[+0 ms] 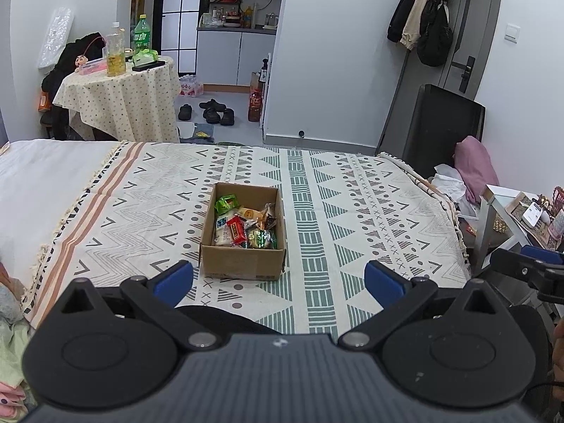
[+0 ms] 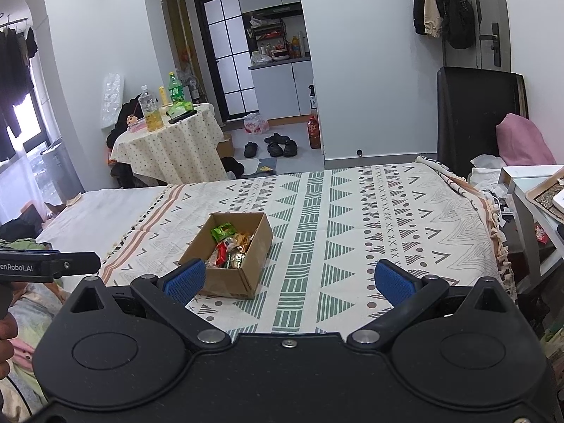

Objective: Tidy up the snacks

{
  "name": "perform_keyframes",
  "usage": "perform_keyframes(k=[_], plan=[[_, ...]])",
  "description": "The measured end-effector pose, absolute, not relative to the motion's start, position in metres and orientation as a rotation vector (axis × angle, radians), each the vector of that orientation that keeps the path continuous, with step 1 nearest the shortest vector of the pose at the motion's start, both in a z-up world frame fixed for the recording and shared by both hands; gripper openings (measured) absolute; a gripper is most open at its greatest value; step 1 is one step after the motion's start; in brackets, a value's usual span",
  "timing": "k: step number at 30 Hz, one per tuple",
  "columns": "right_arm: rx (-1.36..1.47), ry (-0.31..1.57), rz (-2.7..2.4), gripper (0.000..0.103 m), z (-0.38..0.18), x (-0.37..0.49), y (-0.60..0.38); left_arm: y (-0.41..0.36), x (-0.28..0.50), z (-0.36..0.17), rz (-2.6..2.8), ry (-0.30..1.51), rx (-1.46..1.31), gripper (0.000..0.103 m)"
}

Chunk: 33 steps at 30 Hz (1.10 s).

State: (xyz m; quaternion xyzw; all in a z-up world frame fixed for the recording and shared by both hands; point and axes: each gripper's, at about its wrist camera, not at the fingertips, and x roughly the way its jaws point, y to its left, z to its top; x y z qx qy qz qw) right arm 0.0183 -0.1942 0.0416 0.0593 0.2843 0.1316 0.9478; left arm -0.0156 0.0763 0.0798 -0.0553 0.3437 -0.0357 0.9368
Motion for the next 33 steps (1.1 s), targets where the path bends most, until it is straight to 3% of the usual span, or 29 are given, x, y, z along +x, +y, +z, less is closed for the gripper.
perform_keyframes(k=[33], plan=[[0.127, 0.586, 0.257, 0.103, 0.0419, 0.0203, -0.1955, 0.0777, -0.0175, 0.0788, -0.069, 0.71, -0.113, 0.103]])
